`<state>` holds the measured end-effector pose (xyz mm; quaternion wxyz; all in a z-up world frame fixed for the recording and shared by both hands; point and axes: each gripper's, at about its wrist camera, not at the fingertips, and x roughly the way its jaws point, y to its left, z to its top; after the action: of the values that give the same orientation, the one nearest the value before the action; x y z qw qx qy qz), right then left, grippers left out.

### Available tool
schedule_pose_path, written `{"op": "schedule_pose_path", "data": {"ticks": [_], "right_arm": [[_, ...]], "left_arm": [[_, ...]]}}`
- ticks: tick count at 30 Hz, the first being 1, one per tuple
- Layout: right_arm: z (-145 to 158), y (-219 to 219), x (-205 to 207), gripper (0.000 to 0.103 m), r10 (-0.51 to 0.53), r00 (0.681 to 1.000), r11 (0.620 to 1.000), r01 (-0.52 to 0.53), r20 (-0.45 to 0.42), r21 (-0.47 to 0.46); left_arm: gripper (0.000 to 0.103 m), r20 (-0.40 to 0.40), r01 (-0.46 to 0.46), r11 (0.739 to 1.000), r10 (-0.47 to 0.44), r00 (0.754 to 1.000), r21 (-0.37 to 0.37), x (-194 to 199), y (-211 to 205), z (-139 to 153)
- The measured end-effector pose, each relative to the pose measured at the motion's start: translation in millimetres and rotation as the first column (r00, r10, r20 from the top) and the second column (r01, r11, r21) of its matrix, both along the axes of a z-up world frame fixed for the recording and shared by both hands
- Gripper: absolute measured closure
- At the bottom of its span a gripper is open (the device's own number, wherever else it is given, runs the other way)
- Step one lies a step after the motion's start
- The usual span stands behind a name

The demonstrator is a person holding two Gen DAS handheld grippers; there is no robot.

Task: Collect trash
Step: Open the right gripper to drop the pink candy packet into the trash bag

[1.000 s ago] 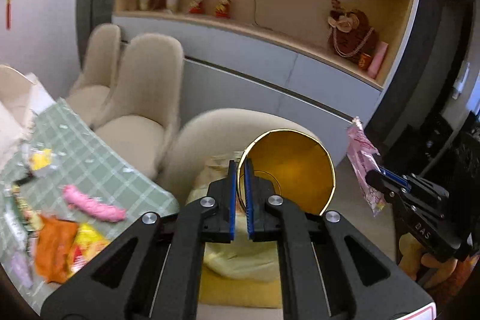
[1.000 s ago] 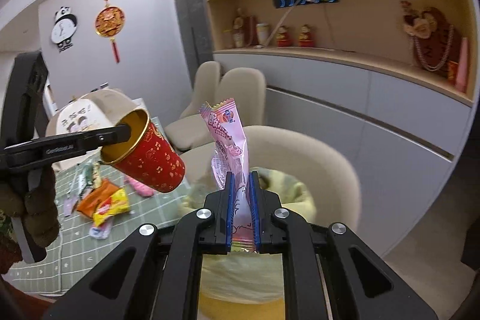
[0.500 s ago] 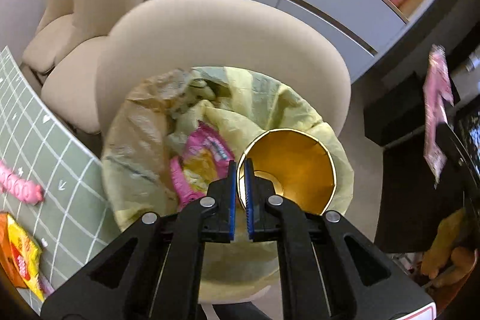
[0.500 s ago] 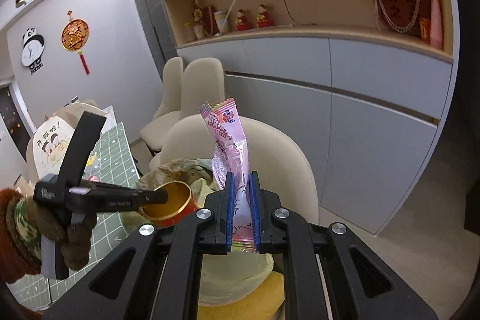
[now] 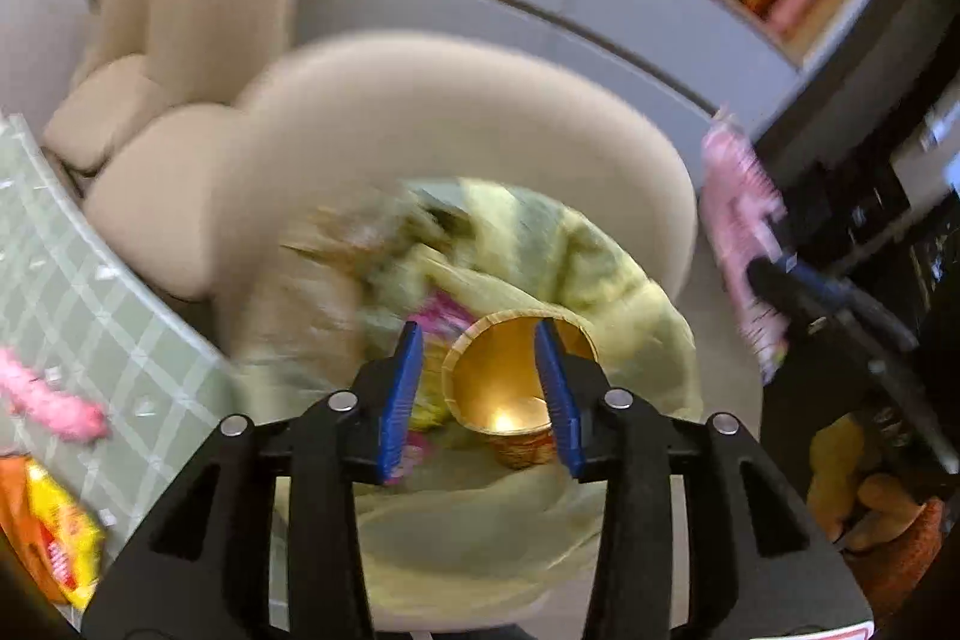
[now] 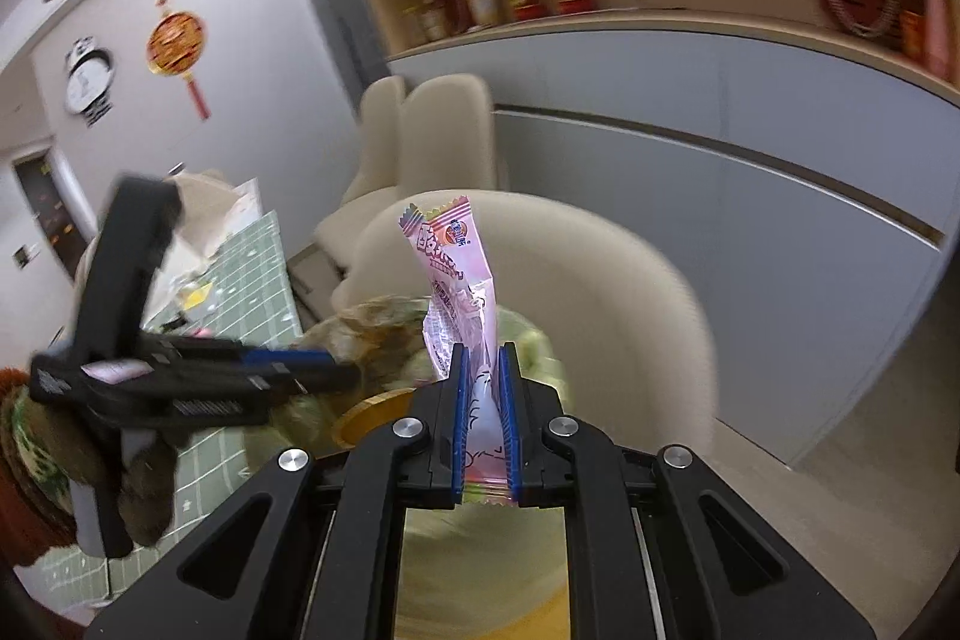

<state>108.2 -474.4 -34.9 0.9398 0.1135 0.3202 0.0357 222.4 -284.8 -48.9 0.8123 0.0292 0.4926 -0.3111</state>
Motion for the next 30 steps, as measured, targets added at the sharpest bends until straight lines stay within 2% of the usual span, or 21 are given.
{"op": "schedule_pose_path", "data": {"ticks": [2, 4, 6, 10, 13, 17, 20, 22, 27, 30], "right_arm": [[-3.1, 16.2, 17.7, 0.092, 0.070, 0.997, 0.997, -0.069, -0.027, 0.029], [-9.3, 28.8, 34.4, 0.092, 0.116, 0.991, 0.992, -0.112, -0.072, 0.054], [-30.2, 44.6, 58.1, 0.092, 0.179, 0.968, 0.983, -0.168, -0.174, 0.076], [-74.7, 61.2, 81.5, 0.092, 0.204, 0.899, 0.977, -0.213, -0.388, 0.019], [-83.4, 64.5, 82.3, 0.092, 0.205, 0.882, 0.973, -0.232, -0.424, -0.014], [-89.0, 71.8, 80.6, 0.092, 0.204, 0.877, 0.963, -0.260, -0.436, -0.072], [-87.8, 74.7, 74.8, 0.089, 0.209, 0.891, 0.963, -0.259, -0.403, -0.074], [-79.2, 76.0, 67.9, 0.071, 0.181, 0.919, 0.969, -0.227, -0.351, -0.095], [-64.6, 82.8, 49.6, 0.063, 0.140, 0.951, 0.978, -0.175, -0.274, -0.109], [-48.0, 94.8, 29.2, 0.063, 0.116, 0.973, 0.981, -0.144, -0.200, -0.129]], "left_arm": [[0.059, 0.053, -0.088, 0.996, 0.089, 0.995, -0.019, -2.3, 29.4, 11.6], [0.056, 0.116, -0.172, 0.985, 0.174, 0.978, -0.030, -9.1, 58.1, 17.4], [0.056, 0.158, -0.227, 0.974, 0.227, 0.961, -0.018, -11.5, 81.7, 19.1], [0.056, 0.167, -0.314, 0.949, 0.310, 0.936, 0.000, -28.5, 134.2, 14.1], [0.056, 0.182, -0.380, 0.925, 0.373, 0.910, 0.008, -46.6, 173.6, 11.6], [0.056, 0.190, -0.483, 0.876, 0.471, 0.862, 0.019, -78.2, 220.3, 4.0], [0.056, 0.176, -0.547, 0.837, 0.537, 0.825, 0.009, -92.4, 252.7, 1.4], [0.056, 0.179, -0.583, 0.812, 0.572, 0.800, 0.011, -103.0, 272.5, 0.4], [0.056, 0.190, -0.624, 0.781, 0.609, 0.770, 0.024, -125.4, 308.5, 0.2], [0.056, 0.197, -0.638, 0.769, 0.623, 0.757, 0.022, -139.2, 330.8, -2.8]]}}
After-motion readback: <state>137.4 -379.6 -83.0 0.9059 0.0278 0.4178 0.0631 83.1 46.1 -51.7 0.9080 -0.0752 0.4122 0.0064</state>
